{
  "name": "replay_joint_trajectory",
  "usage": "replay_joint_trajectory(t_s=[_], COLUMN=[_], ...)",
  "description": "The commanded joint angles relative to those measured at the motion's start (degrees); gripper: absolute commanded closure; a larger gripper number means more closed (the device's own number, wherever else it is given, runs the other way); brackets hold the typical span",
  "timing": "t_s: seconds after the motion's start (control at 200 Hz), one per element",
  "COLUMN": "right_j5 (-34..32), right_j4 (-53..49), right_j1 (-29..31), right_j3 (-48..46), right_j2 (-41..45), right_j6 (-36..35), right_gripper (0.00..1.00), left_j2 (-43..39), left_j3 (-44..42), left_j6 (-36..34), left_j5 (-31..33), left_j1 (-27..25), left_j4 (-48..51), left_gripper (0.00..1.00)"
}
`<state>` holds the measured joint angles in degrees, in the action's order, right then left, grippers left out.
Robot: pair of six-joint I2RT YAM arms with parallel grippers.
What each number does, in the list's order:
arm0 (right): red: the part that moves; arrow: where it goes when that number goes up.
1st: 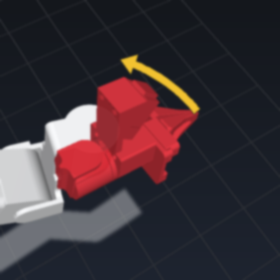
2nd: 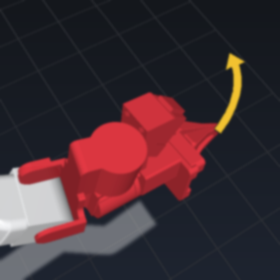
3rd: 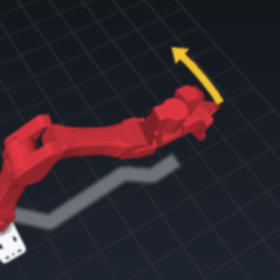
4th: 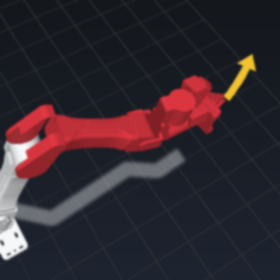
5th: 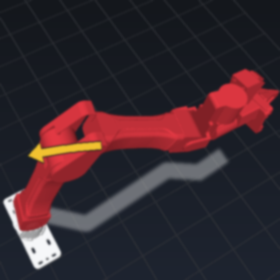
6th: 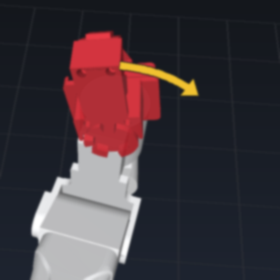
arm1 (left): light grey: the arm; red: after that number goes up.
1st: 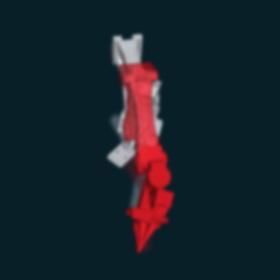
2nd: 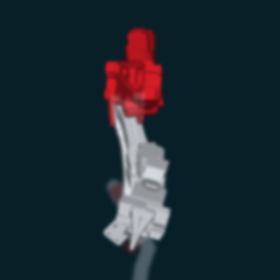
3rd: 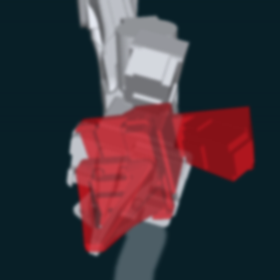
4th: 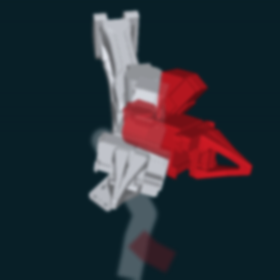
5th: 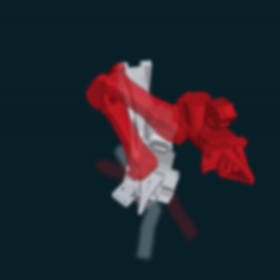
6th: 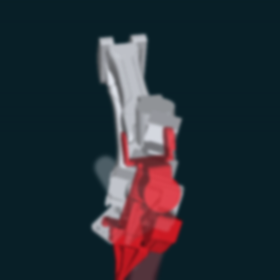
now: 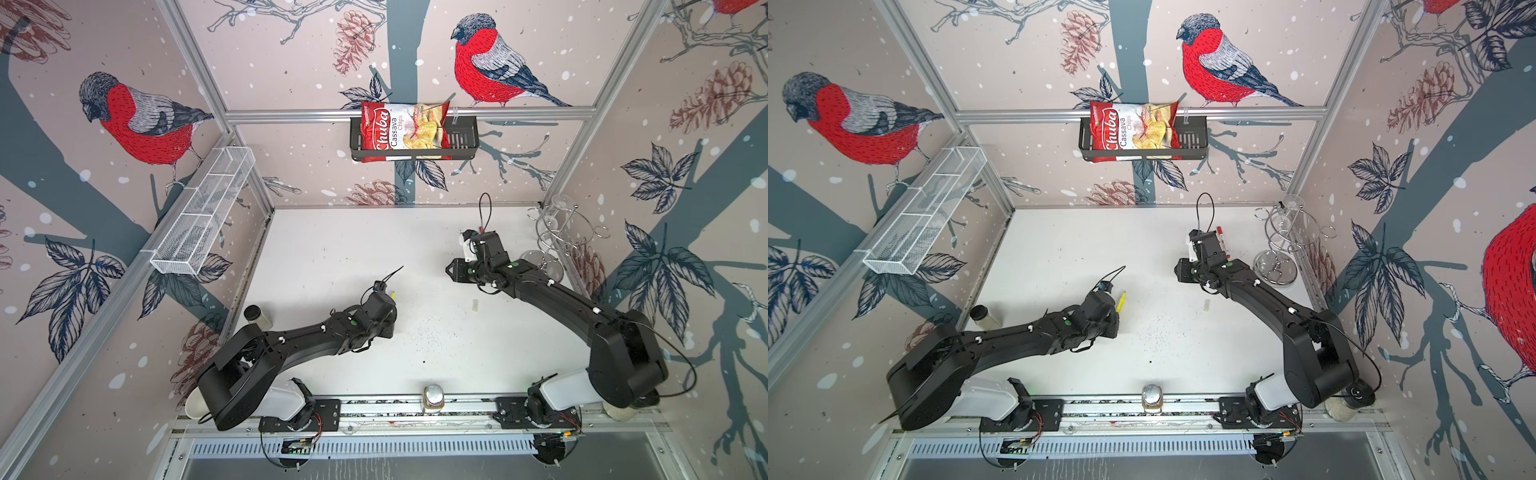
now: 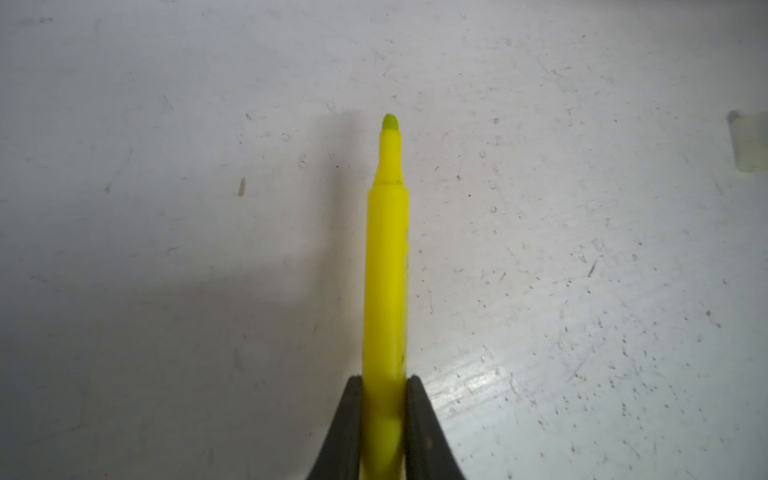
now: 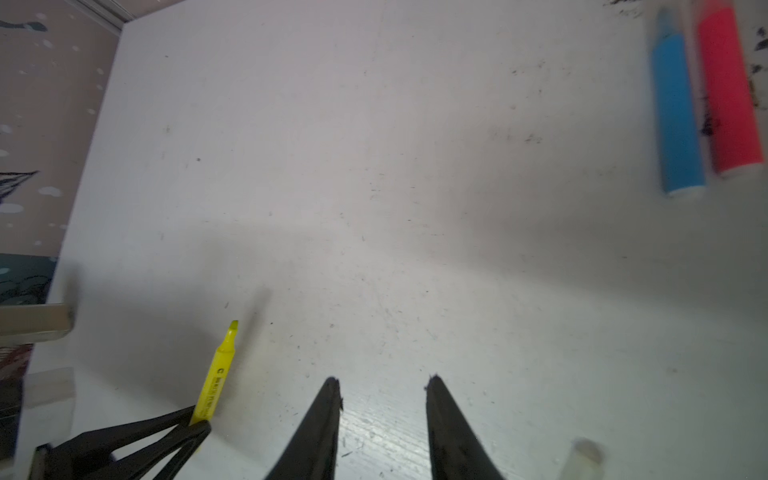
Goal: Insert the pens into the pen caps
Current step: 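Lift the yellow highlighter upright with the left gripper while the right gripper approaches it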
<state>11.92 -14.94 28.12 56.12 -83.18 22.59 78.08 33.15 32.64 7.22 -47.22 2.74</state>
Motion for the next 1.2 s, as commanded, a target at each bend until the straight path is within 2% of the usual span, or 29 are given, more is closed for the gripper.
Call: replay_joint_trajectory(t_s=[0.0,0.195,0.51,0.725,1.196], right_j5=[8.3,17.8,22.4,24.0,25.8], right_j4=[6.3,12.6,17.8,20.8,26.5], right_j1=[0.2,1.1,6.0,8.2,12.4], right_j3=[-2.3,-6.6,-8.3,-9.2,-10.1], right_j2=[2.0,4.2,4.6,5.2,5.0], right_j6=[1.5,3.1,4.8,5.5,8.1], right_gripper=[0.62,0.57,0.51,0.50,0.48], left_j2=[-2.9,-10.4,-20.4,-22.9,-23.0], left_j3=[-1.9,-6.8,-11.8,-12.2,-12.7], left_j6=[-0.1,1.3,1.4,2.1,3.1], left_j5=[-2.8,-3.9,-5.1,-6.5,-10.8], left_j1=[0.0,0.1,0.0,0.1,0.0], left_j4=[-5.3,-10.7,-18.8,-20.6,-25.5], left_gripper=[0.89,0.89,0.88,0.88,0.88])
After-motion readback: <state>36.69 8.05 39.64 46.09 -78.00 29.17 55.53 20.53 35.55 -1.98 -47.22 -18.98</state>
